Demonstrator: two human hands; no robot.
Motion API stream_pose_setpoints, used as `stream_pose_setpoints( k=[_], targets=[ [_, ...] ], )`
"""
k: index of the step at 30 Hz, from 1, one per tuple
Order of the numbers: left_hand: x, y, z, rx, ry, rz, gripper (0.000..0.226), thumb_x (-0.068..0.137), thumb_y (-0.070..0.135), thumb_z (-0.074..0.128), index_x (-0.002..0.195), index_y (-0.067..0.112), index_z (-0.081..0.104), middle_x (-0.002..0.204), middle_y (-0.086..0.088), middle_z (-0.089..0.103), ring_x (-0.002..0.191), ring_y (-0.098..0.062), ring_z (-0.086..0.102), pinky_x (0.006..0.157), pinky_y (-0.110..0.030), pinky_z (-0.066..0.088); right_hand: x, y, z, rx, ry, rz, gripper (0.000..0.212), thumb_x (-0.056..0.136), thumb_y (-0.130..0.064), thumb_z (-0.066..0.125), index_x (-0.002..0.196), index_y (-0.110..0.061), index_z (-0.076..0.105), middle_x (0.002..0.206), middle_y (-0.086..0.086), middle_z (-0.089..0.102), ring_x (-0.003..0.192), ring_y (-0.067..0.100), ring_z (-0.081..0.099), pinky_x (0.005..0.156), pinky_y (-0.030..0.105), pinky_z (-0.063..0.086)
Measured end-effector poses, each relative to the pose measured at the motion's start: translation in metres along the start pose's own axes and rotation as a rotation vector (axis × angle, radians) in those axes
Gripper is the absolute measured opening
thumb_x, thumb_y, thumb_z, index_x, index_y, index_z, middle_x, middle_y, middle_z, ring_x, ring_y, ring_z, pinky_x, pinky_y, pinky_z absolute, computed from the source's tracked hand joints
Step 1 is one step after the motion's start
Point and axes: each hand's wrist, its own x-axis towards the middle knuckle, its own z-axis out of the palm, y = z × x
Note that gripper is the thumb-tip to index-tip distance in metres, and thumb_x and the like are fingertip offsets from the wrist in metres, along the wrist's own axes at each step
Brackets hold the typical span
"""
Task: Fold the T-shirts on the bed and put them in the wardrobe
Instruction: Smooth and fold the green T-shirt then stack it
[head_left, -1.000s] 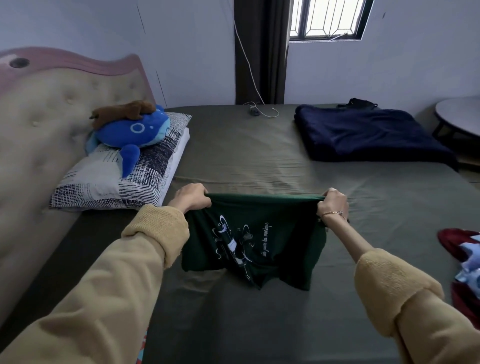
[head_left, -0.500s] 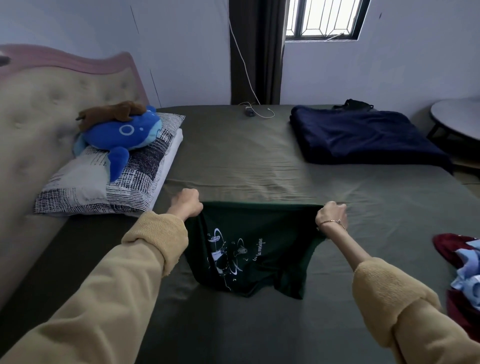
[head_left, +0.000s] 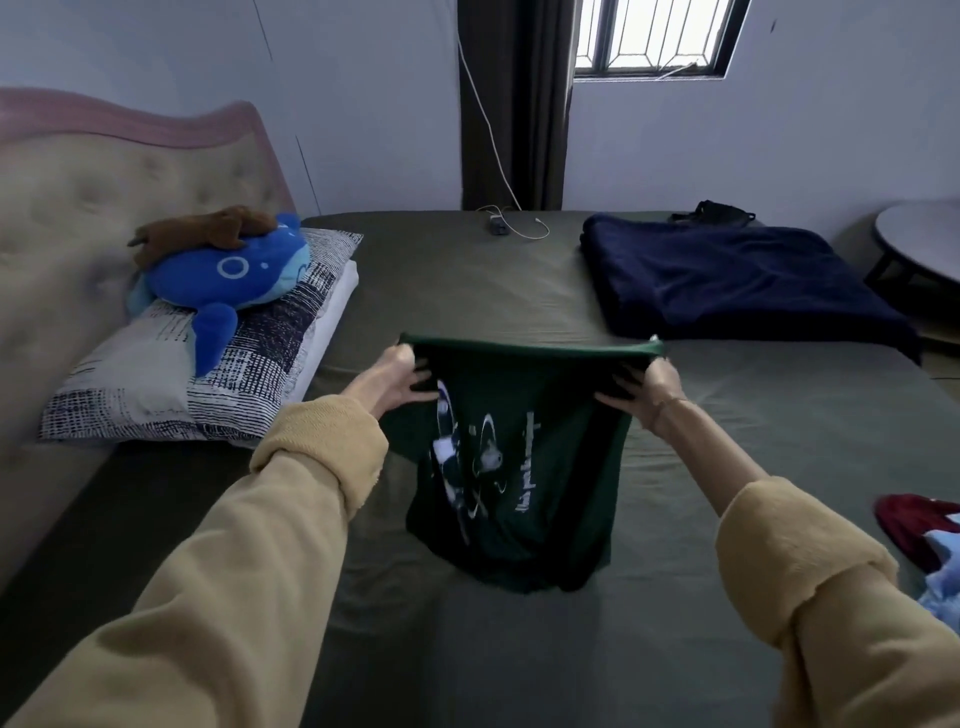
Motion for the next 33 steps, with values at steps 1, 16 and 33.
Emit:
stream_pose_setpoints(
  k=[1, 16, 33],
  targets=[
    [0.000, 0.007, 0.010, 0.025, 0.015, 0.095, 0.042, 0.106, 0.022, 0.016, 0.144, 0.010, 0.029, 0.147, -0.013, 0.037, 0.125, -0.026, 0.043, 0.088, -0.053, 0.041, 0.000, -0.011, 0.004, 0.018, -0.016, -0.067, 0.052, 0.098, -0.052, 0.026, 0.143, -0.025, 0.033, 0.138, 0.005, 0.046, 0.112, 0.022, 0.046, 0.079, 0.051, 0.043],
    [0.007, -0.076, -0.014, 1.027, 0.157, 0.382, 0.048, 0.099, 0.012, 0.034, 0.146, 0.026, 0.035, 0.147, -0.022, 0.034, 0.136, -0.034, 0.029, 0.114, -0.038, 0.024, -0.010, 0.019, -0.062, -0.679, 0.272, -0.293, 0.051, 0.097, -0.008, 0.028, 0.147, -0.016, 0.027, 0.136, 0.014, 0.048, 0.117, 0.032, 0.048, 0.087, 0.030, 0.037],
    [-0.065, -0.305, -0.055, 2.054, -0.303, -0.236, 0.036, 0.097, 0.012, 0.035, 0.129, 0.009, 0.050, 0.138, -0.013, 0.046, 0.127, -0.030, 0.041, 0.105, -0.044, 0.034, -0.071, 0.202, -0.193, -1.309, 0.444, 0.331, 0.027, 0.089, -0.001, 0.048, 0.115, 0.001, 0.059, 0.126, 0.019, 0.053, 0.113, 0.034, 0.054, 0.089, 0.036, 0.044]
  ],
)
